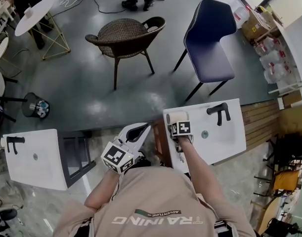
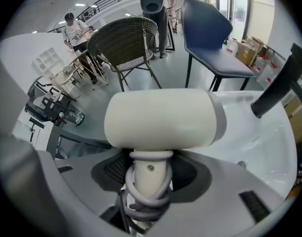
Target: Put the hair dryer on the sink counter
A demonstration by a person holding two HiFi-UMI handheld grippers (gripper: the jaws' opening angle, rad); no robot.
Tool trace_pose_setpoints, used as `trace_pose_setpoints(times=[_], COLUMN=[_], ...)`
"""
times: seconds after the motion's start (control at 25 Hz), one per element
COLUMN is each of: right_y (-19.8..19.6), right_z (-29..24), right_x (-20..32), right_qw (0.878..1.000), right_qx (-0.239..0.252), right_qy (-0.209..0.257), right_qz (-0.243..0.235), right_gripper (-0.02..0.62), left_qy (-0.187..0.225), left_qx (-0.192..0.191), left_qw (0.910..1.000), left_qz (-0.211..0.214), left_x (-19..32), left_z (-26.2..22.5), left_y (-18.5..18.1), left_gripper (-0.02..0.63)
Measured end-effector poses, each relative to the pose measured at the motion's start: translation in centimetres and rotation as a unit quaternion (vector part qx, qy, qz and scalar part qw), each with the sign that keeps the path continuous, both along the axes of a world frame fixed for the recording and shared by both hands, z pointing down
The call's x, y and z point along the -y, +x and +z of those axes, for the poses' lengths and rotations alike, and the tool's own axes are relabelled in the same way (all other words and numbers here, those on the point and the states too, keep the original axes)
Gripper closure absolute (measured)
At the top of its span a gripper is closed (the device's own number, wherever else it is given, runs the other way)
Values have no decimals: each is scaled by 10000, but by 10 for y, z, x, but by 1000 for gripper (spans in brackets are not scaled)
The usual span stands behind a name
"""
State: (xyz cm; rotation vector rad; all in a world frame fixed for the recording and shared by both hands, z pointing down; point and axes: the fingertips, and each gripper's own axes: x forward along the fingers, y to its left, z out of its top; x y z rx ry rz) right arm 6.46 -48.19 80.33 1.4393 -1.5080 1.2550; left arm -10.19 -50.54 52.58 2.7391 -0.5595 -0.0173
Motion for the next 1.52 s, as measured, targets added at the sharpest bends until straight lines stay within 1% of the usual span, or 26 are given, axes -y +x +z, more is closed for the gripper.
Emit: trace_pose_setpoints(times=[0.16, 0.32, 0.56, 0.68, 0.88, 1.04, 1.12, 1.16, 1.24, 1.32, 1.44, 1.52], right_y=[1, 0, -1, 1, 0, 7, 11, 10, 5, 1, -3, -7], right_z=[1, 1, -3, -10, -35, -68, -89, -101, -127, -151, -181, -200], right_x=[0, 1, 0, -1, -3, -12, -20, -24, -32, -45, -68, -81], right_qw=[10000, 9999, 9998, 9995, 9976, 9924, 9851, 9794, 9640, 9477, 9257, 9090], right_qx=[-26, -60, 197, 275, 438, 534, 697, 789, 956, 1116, 1361, 1521], right_qy=[19, 11, 33, 117, 544, 1109, 1564, 1854, 2481, 2988, 3523, 3870], right_qz=[-6, -154, -84, -54, -11, 85, 176, 155, 12, -83, -187, -287], right_gripper=[374, 374, 367, 360, 360, 360, 360, 360, 360, 360, 362, 362], left_qy=[-24, -26, -10, 3, -10, 26, 26, 19, -16, -73, -127, -72], left_qx=[7, 33, 83, 104, 147, 129, 119, 120, 119, 109, 97, 131], left_qw=[10000, 10000, 10000, 9999, 9999, 9999, 9999, 9999, 9999, 9999, 9997, 9996], left_qz=[3, 9, -32, -28, -2, -1, 7, 18, 53, 104, 194, 252], left_x=[-6, -9, -13, -17, -26, -32, -36, -38, -43, -49, -61, -66], left_z=[1, 0, 0, -1, 1, -3, -3, -2, 1, 5, 8, 10], left_y=[1, 3, 0, 0, 2, 5, 6, 6, 7, 8, 17, 24], left_gripper=[598, 598, 598, 598, 598, 598, 598, 598, 598, 599, 598, 598])
